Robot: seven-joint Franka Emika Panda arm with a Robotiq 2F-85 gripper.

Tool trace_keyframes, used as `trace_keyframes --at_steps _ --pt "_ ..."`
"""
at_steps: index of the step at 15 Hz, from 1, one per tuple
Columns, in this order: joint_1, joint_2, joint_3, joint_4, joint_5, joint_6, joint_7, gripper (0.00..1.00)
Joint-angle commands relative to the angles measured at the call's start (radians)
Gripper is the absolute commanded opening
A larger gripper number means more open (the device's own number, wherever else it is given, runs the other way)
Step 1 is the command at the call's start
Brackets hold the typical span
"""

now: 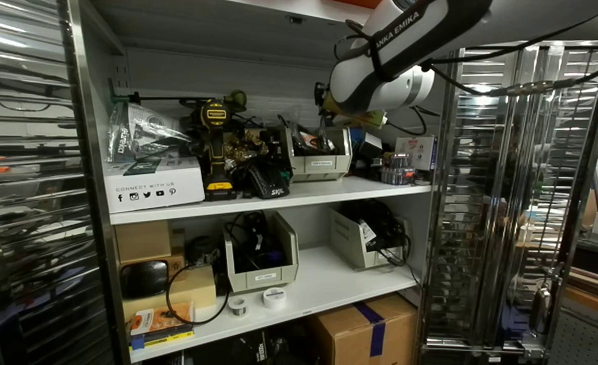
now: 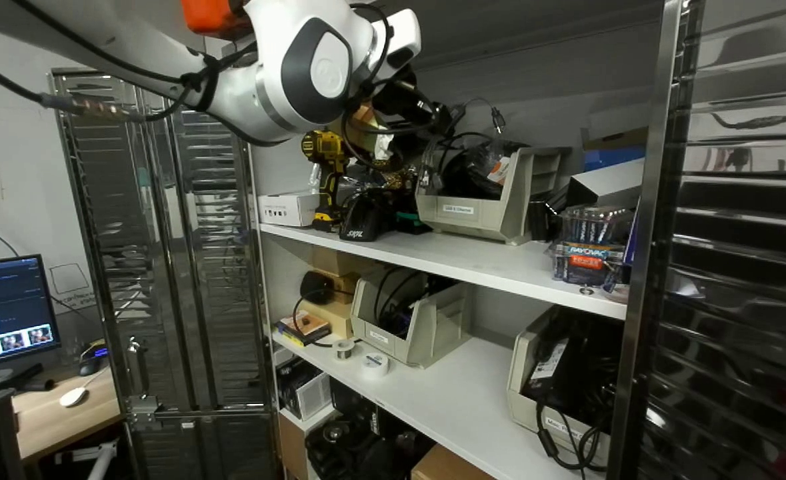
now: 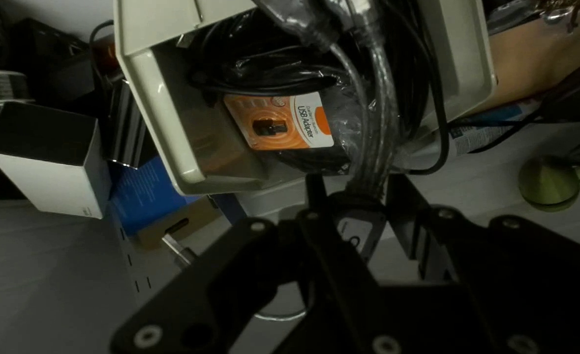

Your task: Pick the cable and put it in the box

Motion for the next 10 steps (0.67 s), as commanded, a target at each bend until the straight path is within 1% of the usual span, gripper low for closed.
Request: trace_keyframes --at_steps 1,3,6,7,8,10 --pt "-0.224 -0.142 0.139 0.247 0.101 -0.113 0.024 0.21" --pt "-0.317 -0.191 0.194 0.35 0.134 -0.174 0.028 0.21" --pt "-0.421 -0.261 0.248 0.499 0.157 -0.258 0.046 0.21" --pt "-0.399 -0.313 0.188 0.546 0.25 -0.291 0.002 0.21" --pt "-0.365 -0.343 0.13 0.583 0.29 -0.33 0.015 0.21" --pt "-0.362 -0.399 0.068 0.654 0.37 -0.395 0.022 0.2"
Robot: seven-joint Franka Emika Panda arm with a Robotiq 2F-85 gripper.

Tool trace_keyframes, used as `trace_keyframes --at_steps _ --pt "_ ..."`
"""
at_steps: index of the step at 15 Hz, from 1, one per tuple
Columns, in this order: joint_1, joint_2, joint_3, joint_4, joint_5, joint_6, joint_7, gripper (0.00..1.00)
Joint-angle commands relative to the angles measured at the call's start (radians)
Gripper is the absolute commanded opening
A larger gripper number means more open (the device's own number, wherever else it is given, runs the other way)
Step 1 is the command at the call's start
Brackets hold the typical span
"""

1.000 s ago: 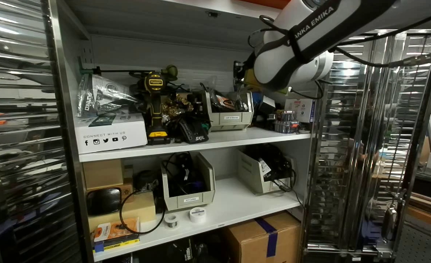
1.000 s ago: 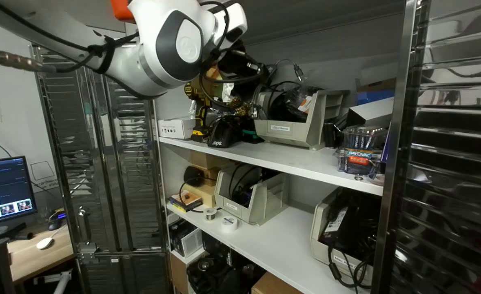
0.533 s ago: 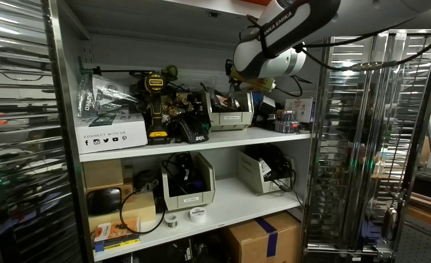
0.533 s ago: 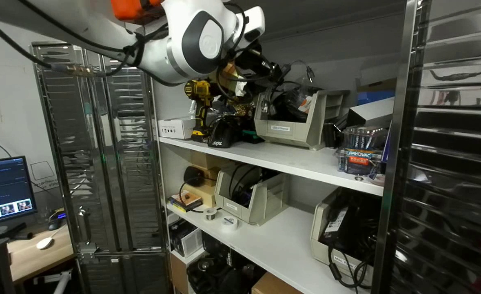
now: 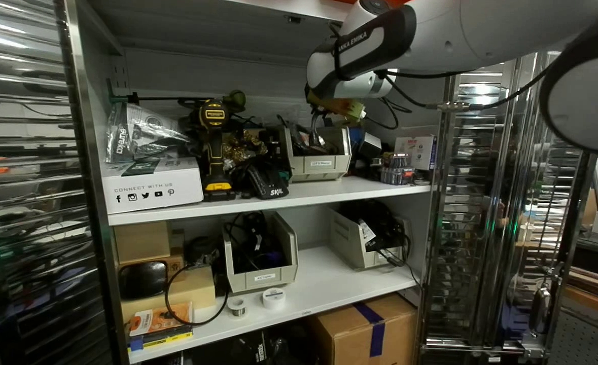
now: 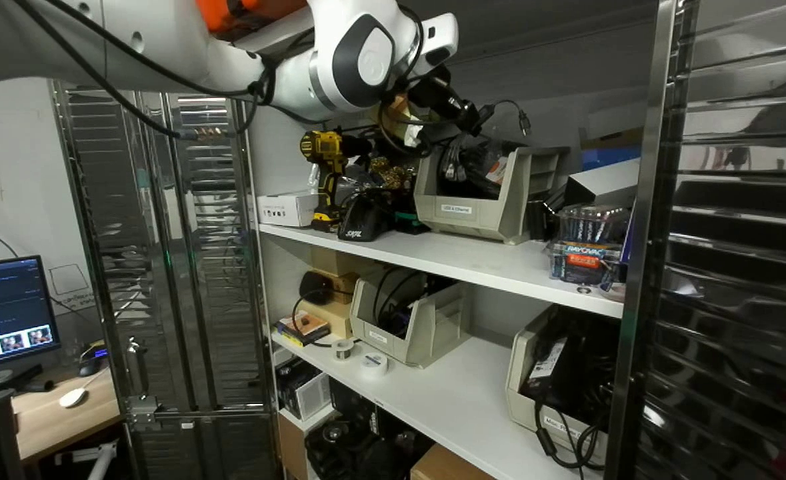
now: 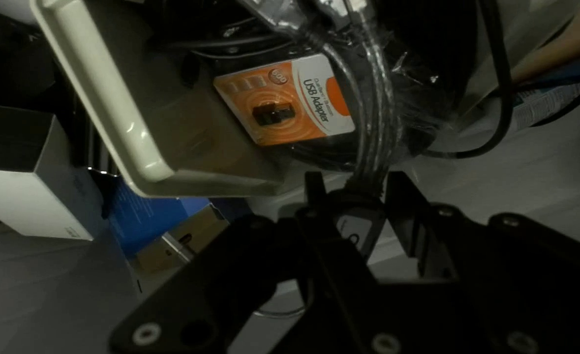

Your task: Pick the cable and put it in the box

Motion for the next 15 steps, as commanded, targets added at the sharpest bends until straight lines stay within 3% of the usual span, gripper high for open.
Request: trace_keyframes --at_steps 1,3,4,7,9,10,11,12,14,15 --pt "0.005 -0.144 -0.136 0.195 0.15 -0.125 0.012 0.2" --pt "-0.051 -0.183 -0.13 0.29 0.176 -0.208 0.024 0.2" --pt "-0.016 -0.197 -0.178 0.272 0.219 -0.212 0.014 0.21" --pt "0.003 -0.237 -0.256 0.274 0.289 -0.241 0.008 0.21" --pt "-0.043 -0.267 -0.265 0.327 0.303 -0.262 0.023 0.21" --pt "0.007 -0.265 -0.313 0.269 0.333 -0.251 -0.003 0.28" --pt "0.007 -0.273 -0.327 0.268 0.347 -0.244 -0.004 0.6" --pt "-0.019 -0.284 -0.325 0.302 0.349 -0.258 0.001 0.62" --pt "-0.007 -0.287 -0.349 0.285 0.374 -0.25 -0.019 0.75" --pt "-0.021 -0.274 -0.317 0.297 0.34 -0.246 -0.003 0.84"
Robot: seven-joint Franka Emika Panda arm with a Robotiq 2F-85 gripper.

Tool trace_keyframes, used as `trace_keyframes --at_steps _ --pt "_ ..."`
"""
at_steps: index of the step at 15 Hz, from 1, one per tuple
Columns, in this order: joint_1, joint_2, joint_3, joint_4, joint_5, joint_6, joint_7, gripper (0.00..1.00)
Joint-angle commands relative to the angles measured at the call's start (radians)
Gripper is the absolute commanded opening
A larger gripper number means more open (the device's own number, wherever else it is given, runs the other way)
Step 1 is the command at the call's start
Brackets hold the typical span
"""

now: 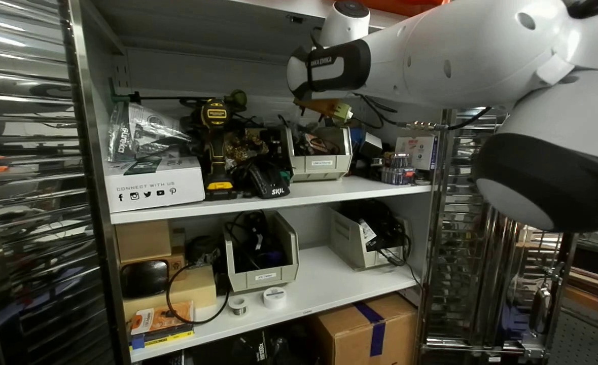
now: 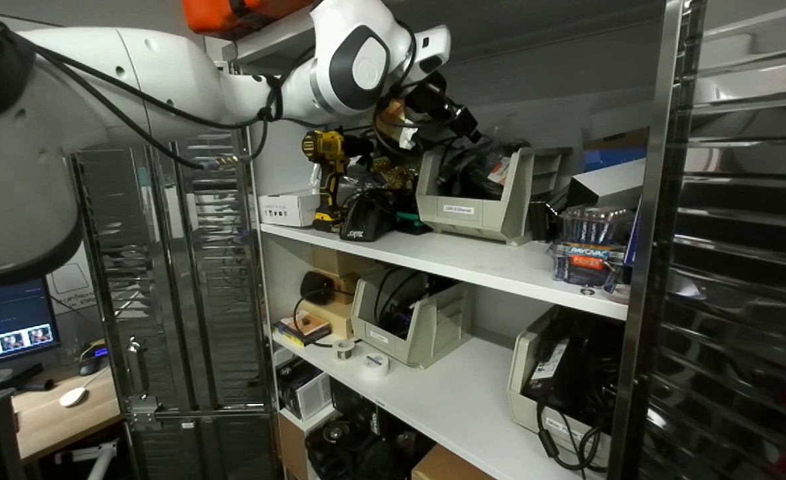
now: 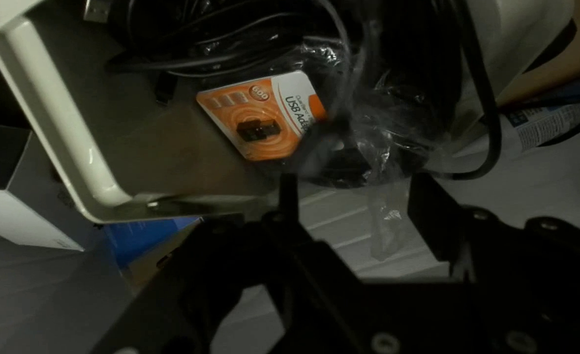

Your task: Pick the cable and put it in the box

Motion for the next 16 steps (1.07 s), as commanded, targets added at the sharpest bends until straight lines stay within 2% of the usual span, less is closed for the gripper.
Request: trace_keyframes --at_steps 1,2,4,8,9,12,16 --pt "-0.018 0.001 -0.022 0.048 0.014 -0.024 -0.008 0.91" --pt "-0.001 -0.002 -0.002 0.002 0.002 0.0 0.0 0.74" --pt "-0.001 -0.002 -0.002 0.002 0.002 0.001 0.0 0.9" --pt "-0.001 -0.002 -0.002 0.002 0.002 0.001 0.0 0.91" --pt "-0.001 -0.002 -0.002 0.001 0.002 0.001 0.0 0.98" --pt "0.105 0.053 -0.035 -0.149 -0.015 0.02 -0.052 1.0" --pt "0.303 0.118 -0.15 -0.387 -0.046 0.029 -0.109 1.0"
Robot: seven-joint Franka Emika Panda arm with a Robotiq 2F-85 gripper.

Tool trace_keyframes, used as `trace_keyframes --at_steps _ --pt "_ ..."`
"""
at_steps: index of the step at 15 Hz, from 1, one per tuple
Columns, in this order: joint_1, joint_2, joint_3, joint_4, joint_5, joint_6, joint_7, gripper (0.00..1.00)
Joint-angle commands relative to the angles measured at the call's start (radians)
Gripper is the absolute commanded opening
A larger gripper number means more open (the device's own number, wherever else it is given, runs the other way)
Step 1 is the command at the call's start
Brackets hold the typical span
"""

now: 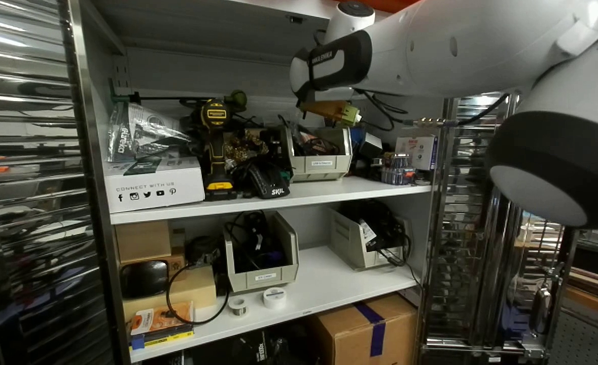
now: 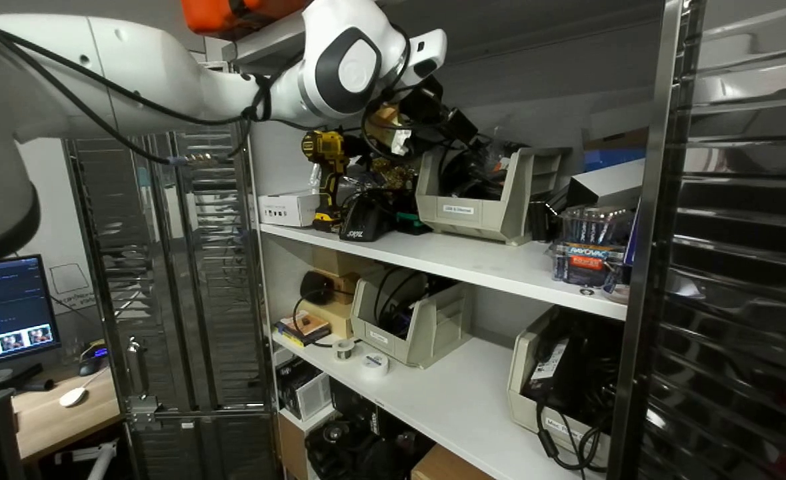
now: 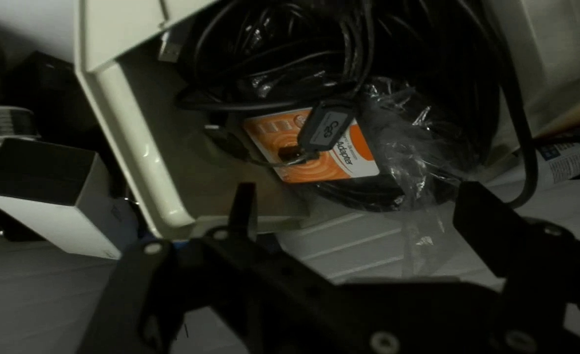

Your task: Pick the cable and put it in the box

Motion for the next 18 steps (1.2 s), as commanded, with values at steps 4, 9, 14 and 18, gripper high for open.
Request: trace_keyframes --at_steps 4,9,14,18 --pt "0.387 0.146 -0.184 -0.43 -0.107 0.007 -0.141 1.0" --pt "0.712 0.285 -0.319 -0.754 -0.224 -0.074 -0.24 1.0" --pt "1.059 0.262 -0.622 -0.985 -0.144 -0.282 -0.471 1.0" --pt "1.328 0.149 -0.927 -1.127 -0.14 -0.564 -0.639 1.0"
